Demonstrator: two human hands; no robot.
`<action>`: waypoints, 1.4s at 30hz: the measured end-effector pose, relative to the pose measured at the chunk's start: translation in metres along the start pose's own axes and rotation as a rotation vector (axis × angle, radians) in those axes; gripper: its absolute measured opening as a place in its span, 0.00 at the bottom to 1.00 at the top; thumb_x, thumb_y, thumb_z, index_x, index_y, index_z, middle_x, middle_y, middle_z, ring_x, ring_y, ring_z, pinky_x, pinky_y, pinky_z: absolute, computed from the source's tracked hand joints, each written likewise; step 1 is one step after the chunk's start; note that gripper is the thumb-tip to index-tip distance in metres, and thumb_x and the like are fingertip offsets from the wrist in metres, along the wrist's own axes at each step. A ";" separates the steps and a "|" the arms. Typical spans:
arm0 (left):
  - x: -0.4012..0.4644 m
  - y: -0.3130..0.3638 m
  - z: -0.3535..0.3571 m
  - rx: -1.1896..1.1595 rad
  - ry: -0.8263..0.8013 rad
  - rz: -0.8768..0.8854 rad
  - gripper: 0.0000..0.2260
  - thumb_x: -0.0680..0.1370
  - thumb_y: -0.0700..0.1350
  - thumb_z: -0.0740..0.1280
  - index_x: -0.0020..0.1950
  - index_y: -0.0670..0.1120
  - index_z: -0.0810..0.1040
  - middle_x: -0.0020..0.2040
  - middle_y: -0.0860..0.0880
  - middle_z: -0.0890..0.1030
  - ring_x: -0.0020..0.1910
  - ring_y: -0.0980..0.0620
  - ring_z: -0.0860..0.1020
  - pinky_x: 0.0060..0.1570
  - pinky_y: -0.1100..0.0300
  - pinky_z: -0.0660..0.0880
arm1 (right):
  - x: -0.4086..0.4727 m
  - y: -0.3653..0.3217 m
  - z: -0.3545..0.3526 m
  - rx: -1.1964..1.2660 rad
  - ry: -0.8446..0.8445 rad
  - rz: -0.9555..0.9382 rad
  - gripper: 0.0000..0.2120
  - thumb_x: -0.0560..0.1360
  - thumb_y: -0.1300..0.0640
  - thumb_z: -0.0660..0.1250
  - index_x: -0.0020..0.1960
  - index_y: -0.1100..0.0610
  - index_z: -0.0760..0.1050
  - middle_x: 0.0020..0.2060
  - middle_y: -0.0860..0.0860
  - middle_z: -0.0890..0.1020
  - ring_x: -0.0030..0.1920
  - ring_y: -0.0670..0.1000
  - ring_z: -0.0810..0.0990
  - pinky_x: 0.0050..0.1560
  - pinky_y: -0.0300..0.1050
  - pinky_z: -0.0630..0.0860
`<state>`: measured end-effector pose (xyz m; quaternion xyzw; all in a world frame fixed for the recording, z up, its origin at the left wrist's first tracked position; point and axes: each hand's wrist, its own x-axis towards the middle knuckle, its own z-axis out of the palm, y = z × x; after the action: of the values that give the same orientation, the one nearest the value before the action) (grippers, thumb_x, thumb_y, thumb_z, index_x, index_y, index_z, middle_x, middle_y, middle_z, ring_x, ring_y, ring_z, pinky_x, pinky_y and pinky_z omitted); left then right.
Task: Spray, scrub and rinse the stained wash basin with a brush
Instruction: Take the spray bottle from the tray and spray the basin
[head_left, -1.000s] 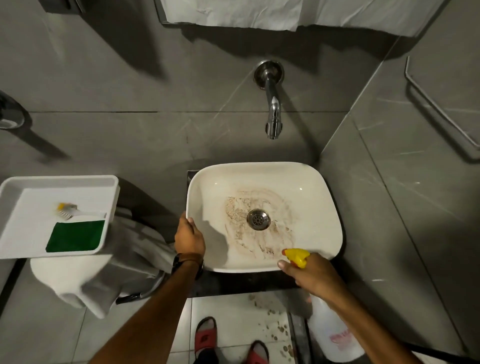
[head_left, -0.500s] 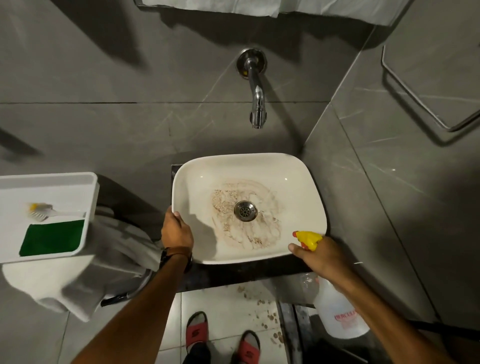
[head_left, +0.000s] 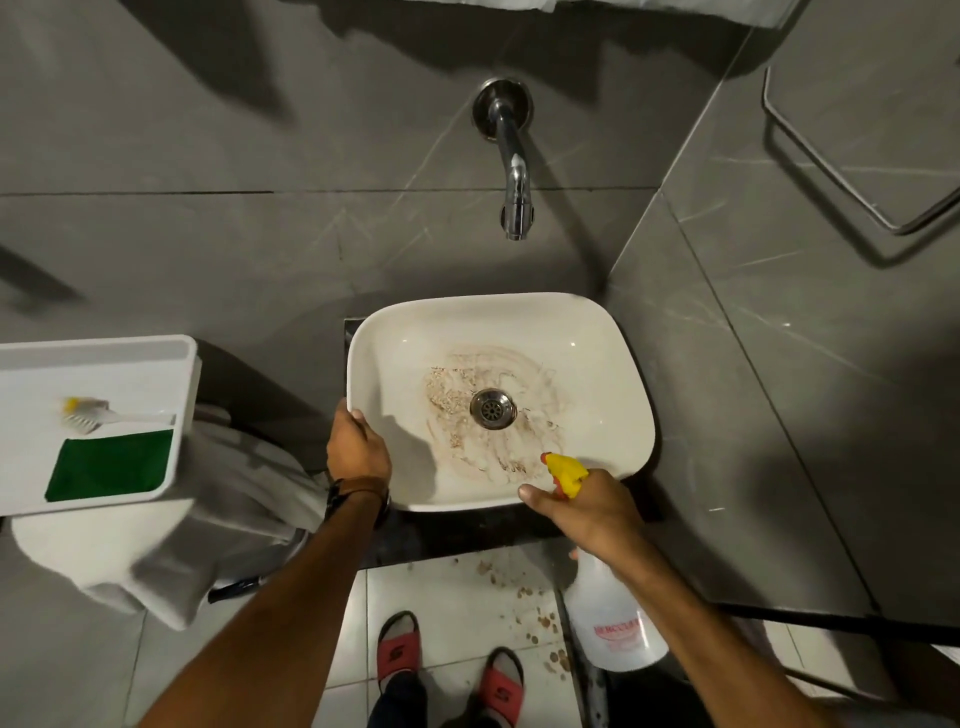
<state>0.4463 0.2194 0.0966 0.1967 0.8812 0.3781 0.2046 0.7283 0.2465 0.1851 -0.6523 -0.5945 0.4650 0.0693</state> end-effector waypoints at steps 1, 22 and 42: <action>-0.001 0.000 -0.001 -0.004 0.001 0.000 0.16 0.84 0.51 0.51 0.66 0.46 0.71 0.57 0.38 0.80 0.54 0.35 0.79 0.54 0.42 0.77 | -0.001 -0.004 0.005 0.022 -0.008 0.003 0.32 0.61 0.33 0.76 0.63 0.41 0.80 0.48 0.43 0.86 0.50 0.50 0.85 0.43 0.52 0.86; -0.001 0.001 -0.001 -0.006 0.031 0.048 0.17 0.84 0.52 0.50 0.66 0.47 0.71 0.56 0.39 0.81 0.52 0.35 0.79 0.52 0.43 0.78 | 0.035 -0.042 0.023 0.023 0.159 -0.095 0.26 0.67 0.34 0.71 0.62 0.40 0.75 0.39 0.47 0.86 0.42 0.52 0.85 0.44 0.54 0.84; 0.002 -0.004 0.002 0.014 0.037 0.071 0.17 0.84 0.50 0.51 0.66 0.44 0.71 0.57 0.36 0.80 0.54 0.33 0.78 0.52 0.44 0.75 | 0.041 -0.012 -0.009 0.174 0.339 -0.098 0.30 0.69 0.31 0.70 0.68 0.38 0.73 0.40 0.40 0.83 0.44 0.47 0.84 0.48 0.54 0.84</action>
<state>0.4445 0.2190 0.0922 0.2222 0.8799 0.3826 0.1732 0.7204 0.2880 0.1762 -0.6832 -0.5630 0.3942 0.2468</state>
